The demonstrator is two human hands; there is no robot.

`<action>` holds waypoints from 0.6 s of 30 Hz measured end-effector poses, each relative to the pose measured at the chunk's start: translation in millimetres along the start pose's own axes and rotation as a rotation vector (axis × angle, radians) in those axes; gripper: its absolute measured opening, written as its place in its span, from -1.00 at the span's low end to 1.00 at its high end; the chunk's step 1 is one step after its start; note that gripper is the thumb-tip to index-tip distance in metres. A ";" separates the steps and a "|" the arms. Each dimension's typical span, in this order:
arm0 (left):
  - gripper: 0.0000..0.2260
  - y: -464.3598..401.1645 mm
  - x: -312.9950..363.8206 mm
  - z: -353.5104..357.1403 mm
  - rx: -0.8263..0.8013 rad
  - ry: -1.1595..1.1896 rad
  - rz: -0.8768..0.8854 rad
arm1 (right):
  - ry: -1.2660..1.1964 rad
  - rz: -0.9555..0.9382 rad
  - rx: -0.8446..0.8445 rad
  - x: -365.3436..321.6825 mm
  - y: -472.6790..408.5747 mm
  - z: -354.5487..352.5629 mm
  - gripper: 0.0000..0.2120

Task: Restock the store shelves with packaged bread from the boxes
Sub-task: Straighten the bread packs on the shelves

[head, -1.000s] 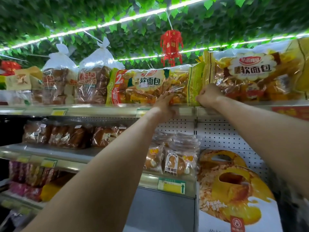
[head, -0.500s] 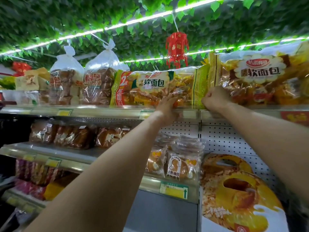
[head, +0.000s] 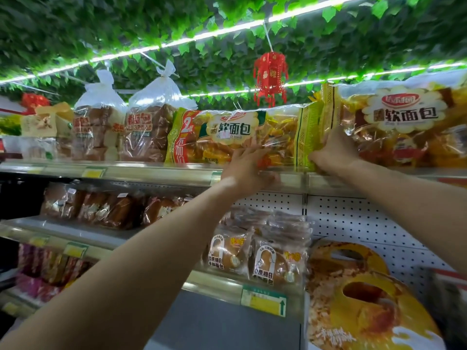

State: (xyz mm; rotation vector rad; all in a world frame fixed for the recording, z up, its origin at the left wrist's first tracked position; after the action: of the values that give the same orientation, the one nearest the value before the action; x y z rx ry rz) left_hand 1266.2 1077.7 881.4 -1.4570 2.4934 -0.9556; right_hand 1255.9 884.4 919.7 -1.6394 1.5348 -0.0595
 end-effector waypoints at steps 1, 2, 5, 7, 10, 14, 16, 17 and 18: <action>-0.48 -1.5 -4.8 -1.4 0.092 0.076 0.025 | 0.032 -0.060 0.053 -0.7 1.1 0.9 -0.46; -0.55 -4.4 -10.5 -3.3 0.194 0.136 0.036 | 0.110 -0.156 0.121 -1.8 1.4 2.6 -0.47; -0.58 -22.6 -31.3 -10.5 0.388 0.037 0.001 | 0.480 -0.405 0.137 -6.7 -3.4 6.4 -0.40; -0.50 -36.7 -48.9 -16.1 0.375 -0.053 -0.010 | 0.665 -0.420 0.008 -6.6 -14.8 5.2 -0.22; -0.37 -49.0 -82.8 -27.0 0.308 -0.123 -0.034 | 0.872 -0.416 -0.036 -9.6 -30.3 -4.3 -0.11; -0.32 -50.2 -121.6 -44.9 0.247 0.001 -0.142 | 0.969 -0.423 -0.034 -20.8 -37.2 -7.5 -0.06; -0.40 -54.9 -137.5 -52.5 0.291 0.032 -0.140 | 1.017 -0.443 0.015 -25.7 -36.5 -4.5 -0.05; -0.42 -58.9 -144.9 -55.6 0.322 0.054 -0.145 | 1.035 -0.462 0.037 -28.2 -36.7 -2.8 -0.04; -0.42 -62.2 -149.6 -58.9 0.352 0.084 -0.155 | 1.028 -0.476 0.037 -30.6 -38.1 -0.6 -0.02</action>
State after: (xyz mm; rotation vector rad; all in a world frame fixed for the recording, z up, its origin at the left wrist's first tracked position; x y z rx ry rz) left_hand 1370.9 1205.5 930.7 -1.5323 2.1406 -1.4240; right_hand 1278.3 904.5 958.2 -2.0285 1.7481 -1.3497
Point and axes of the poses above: each hand's wrist, its own y-axis away from the middle knuckle, its own z-axis out of the palm, x = y × z, the point moved 1 cm from there along -y, towards the middle knuckle, and after that the axes turned 10 degrees about -x, right-handed, at the moved point
